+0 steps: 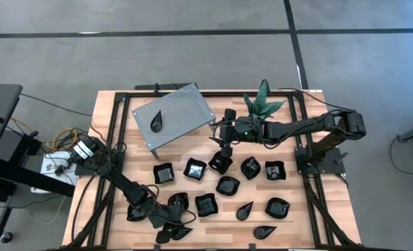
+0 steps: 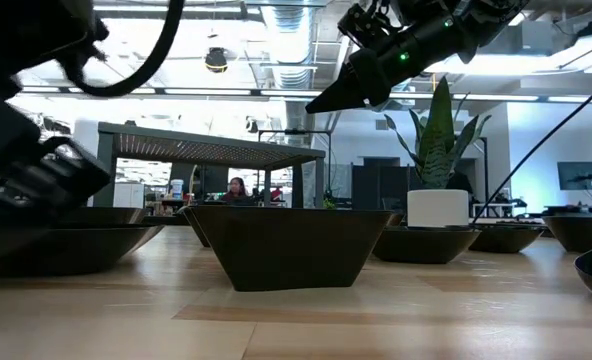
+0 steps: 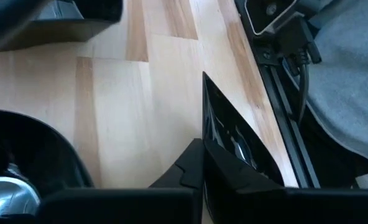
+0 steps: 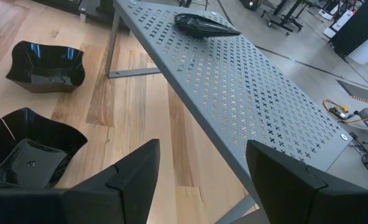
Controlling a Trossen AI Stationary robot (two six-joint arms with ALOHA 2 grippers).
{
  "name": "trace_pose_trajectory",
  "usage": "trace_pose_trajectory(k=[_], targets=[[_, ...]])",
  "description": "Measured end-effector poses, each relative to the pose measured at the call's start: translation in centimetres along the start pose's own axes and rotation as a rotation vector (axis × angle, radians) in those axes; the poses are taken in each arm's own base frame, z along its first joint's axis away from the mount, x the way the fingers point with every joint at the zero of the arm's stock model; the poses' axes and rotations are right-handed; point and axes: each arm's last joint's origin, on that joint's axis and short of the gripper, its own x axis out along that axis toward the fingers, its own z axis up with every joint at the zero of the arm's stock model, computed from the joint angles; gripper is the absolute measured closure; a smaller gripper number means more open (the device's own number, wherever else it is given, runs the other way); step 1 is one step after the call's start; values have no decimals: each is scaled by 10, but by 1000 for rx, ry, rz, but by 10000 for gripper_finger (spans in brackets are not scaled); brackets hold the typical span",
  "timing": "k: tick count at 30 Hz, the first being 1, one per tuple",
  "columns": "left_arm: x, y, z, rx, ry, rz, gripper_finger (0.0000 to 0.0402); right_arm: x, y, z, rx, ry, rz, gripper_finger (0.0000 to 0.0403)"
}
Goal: Pick & Place Mini shaped plates
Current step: Stack the black drop-shaped plate on the black drop-shaped plate on the shelf
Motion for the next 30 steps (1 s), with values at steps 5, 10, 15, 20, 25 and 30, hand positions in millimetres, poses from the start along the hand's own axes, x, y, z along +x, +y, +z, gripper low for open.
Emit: trace_pose_trajectory(k=[5,10,15,20,25,30], targets=[[-20,1,28,-34,-121,27,396,0,0,0,1,-4,-1,168],[-65,7,55,-18,-184,180,396,0,-1,4,8,-38,-14,168],[-125,19,67,9,-189,373,397,0,-2,4,10,-43,-17,168],[-190,39,79,35,-343,659,397,1,-4,3,12,-38,-23,168],[-242,63,87,5,-510,951,397,1,-4,3,12,-38,-22,168],[-266,89,85,-163,-615,1055,397,1,-4,3,12,-38,-22,168]])
